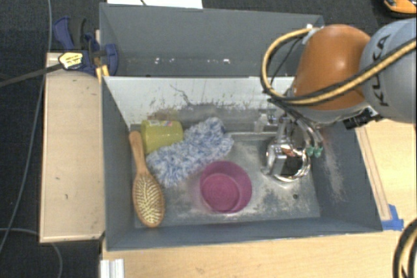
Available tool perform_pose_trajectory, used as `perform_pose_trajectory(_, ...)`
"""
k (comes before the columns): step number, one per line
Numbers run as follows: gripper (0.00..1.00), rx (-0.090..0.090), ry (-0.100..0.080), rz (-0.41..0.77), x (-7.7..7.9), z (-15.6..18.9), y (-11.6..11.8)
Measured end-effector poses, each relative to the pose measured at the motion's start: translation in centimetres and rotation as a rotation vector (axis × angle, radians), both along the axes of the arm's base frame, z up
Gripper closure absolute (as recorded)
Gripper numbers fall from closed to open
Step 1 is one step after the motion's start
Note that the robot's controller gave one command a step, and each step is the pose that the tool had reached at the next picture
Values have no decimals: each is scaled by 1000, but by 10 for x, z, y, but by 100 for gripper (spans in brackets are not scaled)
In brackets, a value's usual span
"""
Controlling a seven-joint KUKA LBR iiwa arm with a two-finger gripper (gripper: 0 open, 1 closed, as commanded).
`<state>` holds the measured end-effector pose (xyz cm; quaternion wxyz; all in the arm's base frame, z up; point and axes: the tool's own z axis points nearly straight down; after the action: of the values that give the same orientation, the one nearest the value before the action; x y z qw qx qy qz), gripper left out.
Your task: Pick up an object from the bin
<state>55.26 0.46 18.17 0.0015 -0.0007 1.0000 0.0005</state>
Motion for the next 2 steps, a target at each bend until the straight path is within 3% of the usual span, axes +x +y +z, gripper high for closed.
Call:
perform_pose_trajectory(1,0,0,0,0,0,0,0)
perform_pose_trajectory(2,0,1,-2,303,13,-29,36)
